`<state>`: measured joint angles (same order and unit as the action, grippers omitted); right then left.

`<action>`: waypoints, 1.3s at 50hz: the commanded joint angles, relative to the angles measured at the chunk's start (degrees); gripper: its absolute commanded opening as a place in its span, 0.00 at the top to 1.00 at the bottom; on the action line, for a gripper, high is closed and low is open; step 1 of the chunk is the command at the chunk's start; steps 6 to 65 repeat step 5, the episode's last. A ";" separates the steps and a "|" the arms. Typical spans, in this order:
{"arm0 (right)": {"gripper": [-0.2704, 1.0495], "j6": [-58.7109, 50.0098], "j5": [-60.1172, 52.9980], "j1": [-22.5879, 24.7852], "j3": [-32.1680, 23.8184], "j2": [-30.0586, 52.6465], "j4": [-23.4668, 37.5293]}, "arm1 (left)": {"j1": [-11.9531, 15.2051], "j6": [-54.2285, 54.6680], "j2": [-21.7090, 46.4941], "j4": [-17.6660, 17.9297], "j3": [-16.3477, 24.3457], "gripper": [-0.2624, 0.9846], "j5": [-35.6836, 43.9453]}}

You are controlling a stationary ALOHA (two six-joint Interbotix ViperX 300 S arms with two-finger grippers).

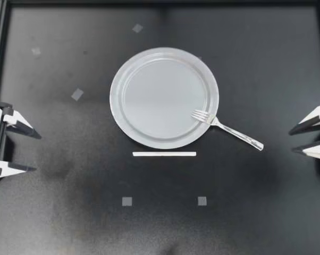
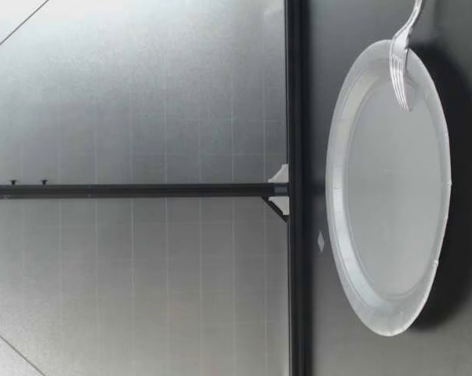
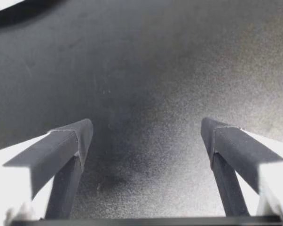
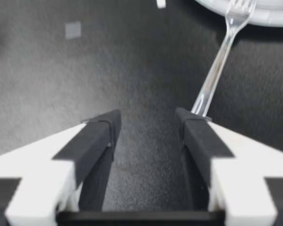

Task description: Pick up the fork and place it on the plate.

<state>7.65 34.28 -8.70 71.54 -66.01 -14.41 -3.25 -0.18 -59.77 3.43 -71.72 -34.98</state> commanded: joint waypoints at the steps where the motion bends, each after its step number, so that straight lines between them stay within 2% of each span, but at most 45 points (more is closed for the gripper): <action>1: 0.39 0.09 -0.35 0.09 -0.44 -1.76 -0.18 | 0.09 -0.09 -0.44 0.09 0.97 0.15 0.18; 65: 0.39 0.09 -0.62 0.18 -0.09 -2.72 -0.26 | 0.09 -0.09 -0.79 0.09 0.97 0.15 0.18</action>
